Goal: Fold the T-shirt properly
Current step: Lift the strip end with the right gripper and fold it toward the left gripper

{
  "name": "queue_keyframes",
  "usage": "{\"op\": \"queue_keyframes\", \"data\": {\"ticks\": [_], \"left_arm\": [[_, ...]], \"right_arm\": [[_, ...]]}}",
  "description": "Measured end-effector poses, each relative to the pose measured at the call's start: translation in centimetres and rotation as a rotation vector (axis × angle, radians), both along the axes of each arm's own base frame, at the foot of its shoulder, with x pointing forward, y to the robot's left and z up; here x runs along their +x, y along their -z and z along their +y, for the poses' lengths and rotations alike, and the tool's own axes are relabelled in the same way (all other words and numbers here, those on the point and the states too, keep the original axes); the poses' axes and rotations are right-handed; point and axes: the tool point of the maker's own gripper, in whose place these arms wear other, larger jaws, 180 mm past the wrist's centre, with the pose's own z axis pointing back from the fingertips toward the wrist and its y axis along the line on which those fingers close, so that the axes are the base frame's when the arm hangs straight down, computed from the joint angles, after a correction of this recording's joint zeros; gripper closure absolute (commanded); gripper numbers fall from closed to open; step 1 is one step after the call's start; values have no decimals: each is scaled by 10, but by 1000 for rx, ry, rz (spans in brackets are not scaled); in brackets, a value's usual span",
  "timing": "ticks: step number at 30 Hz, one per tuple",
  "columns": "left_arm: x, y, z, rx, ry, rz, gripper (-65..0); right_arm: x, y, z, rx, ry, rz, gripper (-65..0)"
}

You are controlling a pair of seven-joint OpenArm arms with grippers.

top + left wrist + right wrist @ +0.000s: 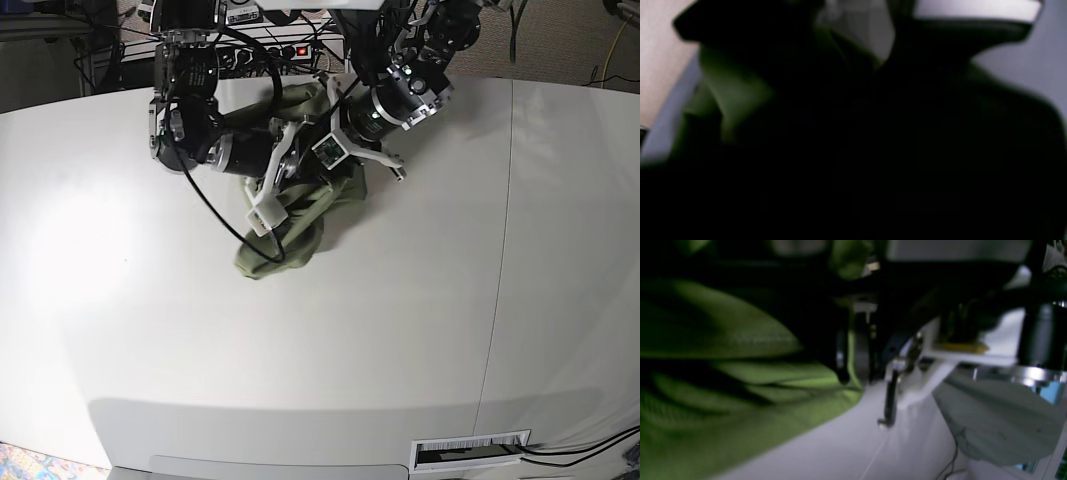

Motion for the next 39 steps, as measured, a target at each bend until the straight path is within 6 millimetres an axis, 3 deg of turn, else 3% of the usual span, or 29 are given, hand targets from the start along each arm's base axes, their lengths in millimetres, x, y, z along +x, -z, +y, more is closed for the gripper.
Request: {"op": "queue_keyframes", "data": {"ticks": [5, 12, 25, 27, 29, 39], "left_arm": [[10, -1, 9, 25, -12, -26, -103], [46, -10, 49, 4, -158, -45, -103], [47, -12, 48, -27, -168, -35, -104], [47, -12, 48, -28, -167, -36, -116], [46, -11, 48, -17, -159, -39, -139], [50, -24, 78, 188, -180, -90, -147]], "right_arm": [[-1, 0, 2, -2, -9, 0, 0], [-6, -1, 5, 7, -39, 15, 0], [-9, -3, 6, 20, -59, -2, 0], [-10, -4, 6, 23, -62, 0, -96], [-11, -2, 6, 9, -72, 2, -130], [-33, 0, 44, -17, -227, -18, -130]]}}
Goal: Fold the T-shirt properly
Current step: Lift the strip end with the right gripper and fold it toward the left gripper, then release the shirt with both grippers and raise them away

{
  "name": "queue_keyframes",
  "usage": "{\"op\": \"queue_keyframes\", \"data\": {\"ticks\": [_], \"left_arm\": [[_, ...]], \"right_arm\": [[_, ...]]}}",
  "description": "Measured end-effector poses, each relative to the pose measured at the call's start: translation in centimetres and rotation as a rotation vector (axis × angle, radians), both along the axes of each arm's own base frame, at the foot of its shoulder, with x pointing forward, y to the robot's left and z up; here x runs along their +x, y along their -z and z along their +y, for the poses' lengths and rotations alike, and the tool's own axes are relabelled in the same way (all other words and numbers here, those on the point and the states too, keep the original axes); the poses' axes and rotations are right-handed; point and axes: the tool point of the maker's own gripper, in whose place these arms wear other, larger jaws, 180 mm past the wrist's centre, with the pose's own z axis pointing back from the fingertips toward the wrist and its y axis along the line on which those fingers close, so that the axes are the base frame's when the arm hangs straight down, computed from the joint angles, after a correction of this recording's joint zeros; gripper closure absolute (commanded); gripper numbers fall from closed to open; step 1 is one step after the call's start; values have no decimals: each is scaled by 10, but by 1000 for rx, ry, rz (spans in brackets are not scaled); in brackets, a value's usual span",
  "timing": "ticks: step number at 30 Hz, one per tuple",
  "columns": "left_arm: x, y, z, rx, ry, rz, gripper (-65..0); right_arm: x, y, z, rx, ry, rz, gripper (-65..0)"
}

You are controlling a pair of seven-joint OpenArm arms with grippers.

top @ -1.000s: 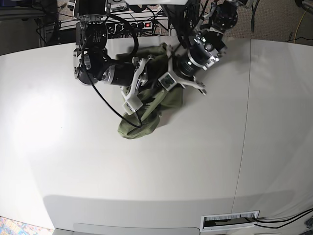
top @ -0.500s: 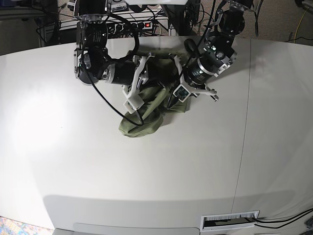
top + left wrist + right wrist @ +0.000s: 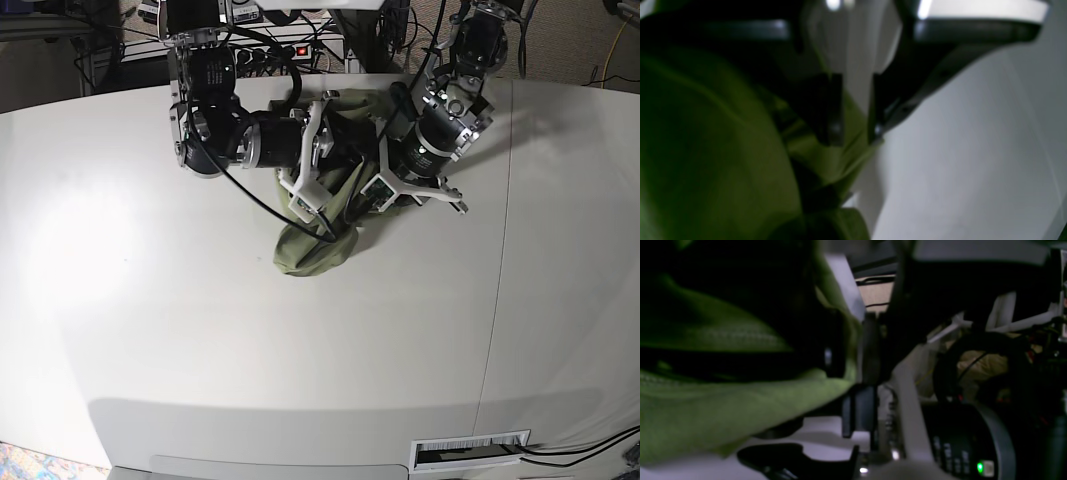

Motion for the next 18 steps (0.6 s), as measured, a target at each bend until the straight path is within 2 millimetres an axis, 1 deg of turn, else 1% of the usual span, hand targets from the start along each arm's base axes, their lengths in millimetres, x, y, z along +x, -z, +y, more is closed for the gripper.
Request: {"op": "queue_keyframes", "data": {"ticks": [5, 8, 10, 12, 13, 16, 18], "left_arm": [[1, 0, 10, 41, 11, -27, -147], [3, -2, 23, 87, 0, -63, -147], [5, 0, 39, 150, -18, -77, -147], [9, 0, 59, 219, -44, -91, -147], [10, 0, 65, 234, -49, -97, -147], [10, 1, 76, 264, -59, -95, -147], [11, 0, 83, 276, -68, -98, -147]], "right_arm": [[-2, -1, 7, -24, -51, -20, -131], [-2, 0, 8, -28, -52, -22, -131], [-5, 2, 7, -40, -66, -16, -132], [-7, -3, 11, -9, -74, -11, -132], [-7, -3, 12, -4, -77, -14, -132], [-5, -6, 11, -6, -75, -29, -132], [1, -6, 6, -22, -52, -46, -132]]}}
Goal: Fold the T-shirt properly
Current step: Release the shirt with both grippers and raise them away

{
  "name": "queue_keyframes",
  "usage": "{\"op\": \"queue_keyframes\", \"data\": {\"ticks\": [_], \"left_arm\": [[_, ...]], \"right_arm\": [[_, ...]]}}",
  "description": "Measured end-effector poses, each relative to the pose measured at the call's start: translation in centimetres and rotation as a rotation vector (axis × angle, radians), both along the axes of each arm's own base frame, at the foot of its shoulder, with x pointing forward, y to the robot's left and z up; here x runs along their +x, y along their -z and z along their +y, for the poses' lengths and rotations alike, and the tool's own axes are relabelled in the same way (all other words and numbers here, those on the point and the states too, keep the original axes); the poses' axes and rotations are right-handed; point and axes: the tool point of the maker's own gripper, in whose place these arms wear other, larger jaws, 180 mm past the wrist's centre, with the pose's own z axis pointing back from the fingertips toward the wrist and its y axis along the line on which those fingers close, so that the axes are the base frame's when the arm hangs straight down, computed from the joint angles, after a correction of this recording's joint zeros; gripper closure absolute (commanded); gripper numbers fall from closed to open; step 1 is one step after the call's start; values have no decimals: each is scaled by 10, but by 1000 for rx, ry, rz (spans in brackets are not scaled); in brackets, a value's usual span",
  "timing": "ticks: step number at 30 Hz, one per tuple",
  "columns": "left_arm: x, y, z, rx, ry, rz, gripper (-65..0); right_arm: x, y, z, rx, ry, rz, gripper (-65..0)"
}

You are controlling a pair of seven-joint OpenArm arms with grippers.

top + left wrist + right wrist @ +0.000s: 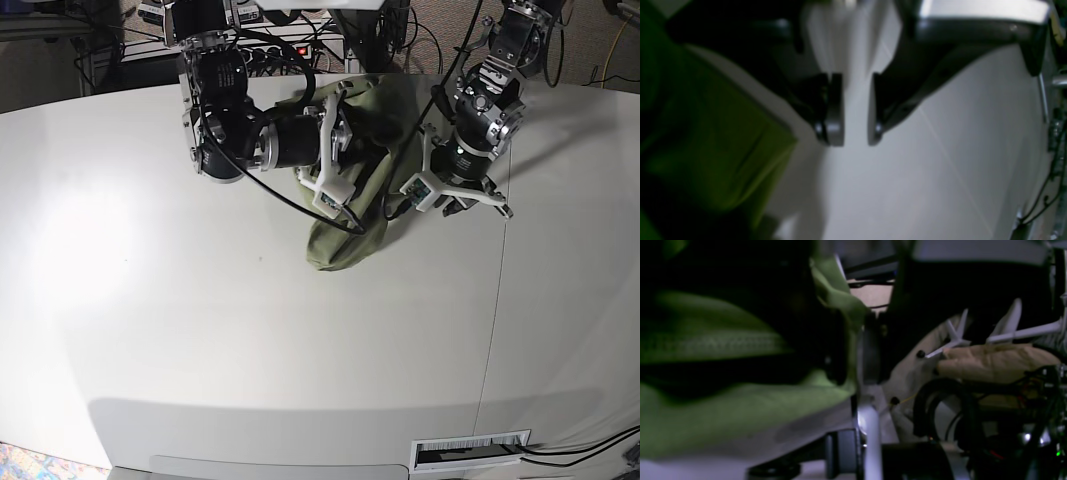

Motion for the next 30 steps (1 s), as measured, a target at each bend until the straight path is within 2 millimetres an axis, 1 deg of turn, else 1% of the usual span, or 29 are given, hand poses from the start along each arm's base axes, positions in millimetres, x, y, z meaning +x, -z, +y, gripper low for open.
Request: {"op": "queue_keyframes", "data": {"ticks": [2, 3, 5, 8, 12, 14, 20, 22, 25, 27, 30], "left_arm": [[-1, 2, 9, 29, -6, 10, -147], [-1, 2, 17, 49, -23, 17, -147], [1, 0, 32, 68, -68, 12, -147], [5, -3, 45, 62, -104, 6, -147], [-1, 3, 61, 71, -176, 69, -147], [-4, 6, 63, 62, -191, 96, -147], [-8, 11, 52, -15, -180, 132, -147], [-9, 11, 50, -22, -179, 136, -147], [-9, 11, 50, -21, -179, 136, -147], [-8, 10, 50, -24, -177, 132, -147], [-7, 9, 48, -32, -169, 122, -147]], "right_arm": [[7, 8, -11, -54, 35, -11, -132], [10, 9, -15, -63, 50, -11, -132], [16, 6, -21, -45, 78, -9, -132], [16, -8, -21, 42, 83, 3, -132], [10, -8, -16, 43, 54, 10, -132], [4, -12, -8, 72, 24, 16, -132], [-28, -12, 23, 81, -125, 33, -132], [-36, -11, 29, 78, -160, 35, -132], [-39, -11, 31, 76, -169, 36, -132], [-41, -19, 32, 125, -176, 52, -132], [-38, -24, 30, 142, -164, 48, -132]]}}
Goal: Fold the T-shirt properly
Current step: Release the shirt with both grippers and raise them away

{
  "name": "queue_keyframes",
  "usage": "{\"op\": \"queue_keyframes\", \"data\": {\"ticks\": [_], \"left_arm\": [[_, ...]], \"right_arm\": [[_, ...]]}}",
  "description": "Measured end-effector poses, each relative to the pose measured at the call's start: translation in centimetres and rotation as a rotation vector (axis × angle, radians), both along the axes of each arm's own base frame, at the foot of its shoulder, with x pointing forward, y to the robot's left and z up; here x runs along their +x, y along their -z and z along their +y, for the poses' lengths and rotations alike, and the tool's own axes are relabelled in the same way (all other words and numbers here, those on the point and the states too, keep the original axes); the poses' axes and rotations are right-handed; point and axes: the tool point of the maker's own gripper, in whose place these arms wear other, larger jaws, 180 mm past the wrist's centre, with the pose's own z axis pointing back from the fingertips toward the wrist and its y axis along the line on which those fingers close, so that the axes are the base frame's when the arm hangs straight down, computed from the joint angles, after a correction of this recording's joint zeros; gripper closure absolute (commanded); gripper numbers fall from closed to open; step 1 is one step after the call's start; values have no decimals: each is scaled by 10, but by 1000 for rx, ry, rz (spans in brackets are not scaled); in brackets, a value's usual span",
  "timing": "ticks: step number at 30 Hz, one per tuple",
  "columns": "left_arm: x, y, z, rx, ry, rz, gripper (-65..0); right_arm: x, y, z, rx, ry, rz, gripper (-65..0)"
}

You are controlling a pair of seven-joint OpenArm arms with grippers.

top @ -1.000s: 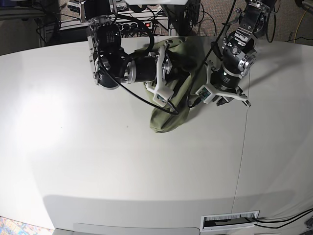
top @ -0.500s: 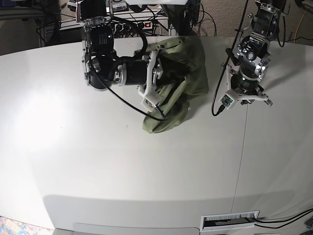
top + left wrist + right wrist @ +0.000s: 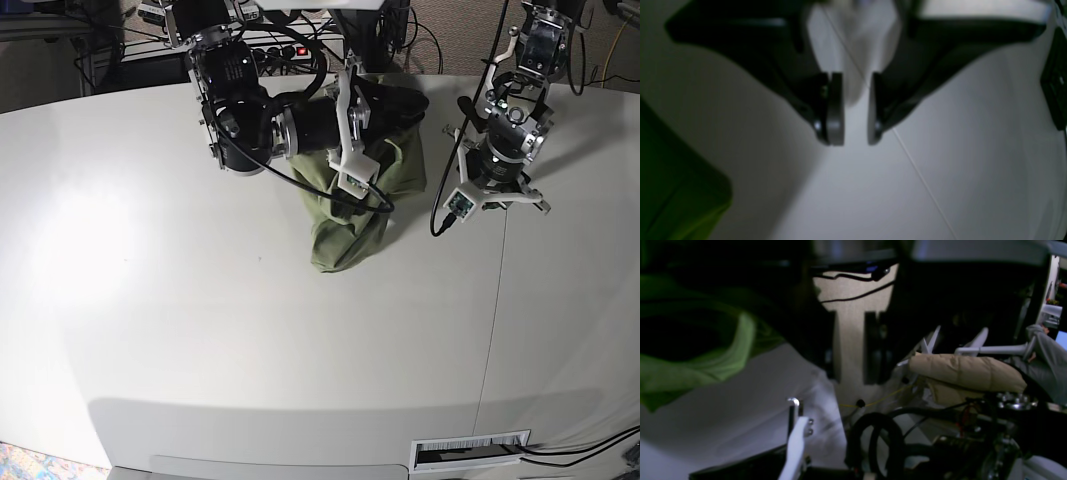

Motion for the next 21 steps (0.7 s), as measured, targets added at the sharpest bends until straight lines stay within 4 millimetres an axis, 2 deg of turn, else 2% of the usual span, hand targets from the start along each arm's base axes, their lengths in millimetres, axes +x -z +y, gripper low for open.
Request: {"op": "queue_keyframes", "data": {"ticks": [5, 7, 12, 16, 21], "left_arm": [[0, 1, 0, -5, -1, 3, -147], [-1, 3, -1, -10, -3, 11, -147], [-15, 16, -4, -44, -7, 64, -147], [-29, 24, -5, -55, -8, 93, -147], [-44, 29, -3, -48, -23, 118, -147]], "right_arm": [[23, -33, -16, 39, 92, -129, -131], [36, -40, -29, 39, 150, -160, -131], [67, -41, -68, 10, 314, -182, -131], [81, -42, -102, -19, 396, -197, -131], [78, -43, -127, -49, 426, -209, -131]]}}
